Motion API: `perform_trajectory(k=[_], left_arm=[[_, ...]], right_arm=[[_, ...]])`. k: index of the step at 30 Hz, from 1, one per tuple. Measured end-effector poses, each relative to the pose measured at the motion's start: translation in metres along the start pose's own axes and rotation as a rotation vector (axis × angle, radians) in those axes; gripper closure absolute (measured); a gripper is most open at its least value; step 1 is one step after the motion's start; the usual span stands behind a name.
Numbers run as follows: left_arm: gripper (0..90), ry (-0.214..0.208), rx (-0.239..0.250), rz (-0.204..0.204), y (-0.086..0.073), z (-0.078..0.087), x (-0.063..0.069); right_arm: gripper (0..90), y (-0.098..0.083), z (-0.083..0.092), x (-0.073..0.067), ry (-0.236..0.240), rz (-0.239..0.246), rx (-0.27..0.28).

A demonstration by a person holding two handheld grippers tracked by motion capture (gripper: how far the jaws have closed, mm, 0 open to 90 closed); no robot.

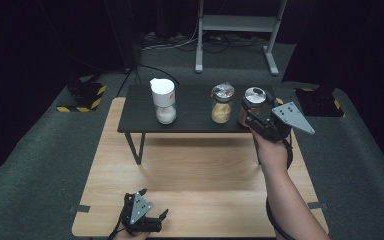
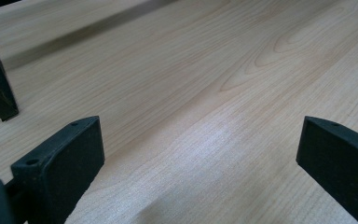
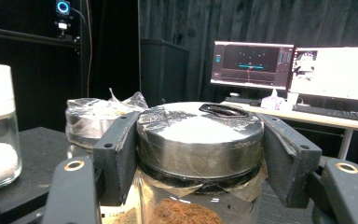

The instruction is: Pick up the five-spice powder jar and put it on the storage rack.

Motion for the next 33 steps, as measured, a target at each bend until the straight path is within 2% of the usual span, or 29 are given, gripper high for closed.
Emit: perform_trajectory(k=[12,33], left_arm=[[0.9,-0.006,-0.001,0.002,0.000,0.000,0.000],[0.9,-0.009,0.001,0.006,0.000,0.000,0.000]], right_arm=[[34.2,-0.009,-0.011,0.000,-0.010,-0.007,-0.020],[33.9,-0.016,-0.019,0.007,-0.024,-0.038,-0.027]])
Point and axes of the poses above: each handheld gripper's, and its own axes: z roughly backward along the jaws, y roughly out of its top, x roughly to its right, the point moved 5 cm from there along -z, roughly forward along the jaws, and after that the axes turned 14 degrees about z, right-handed, at the moved point
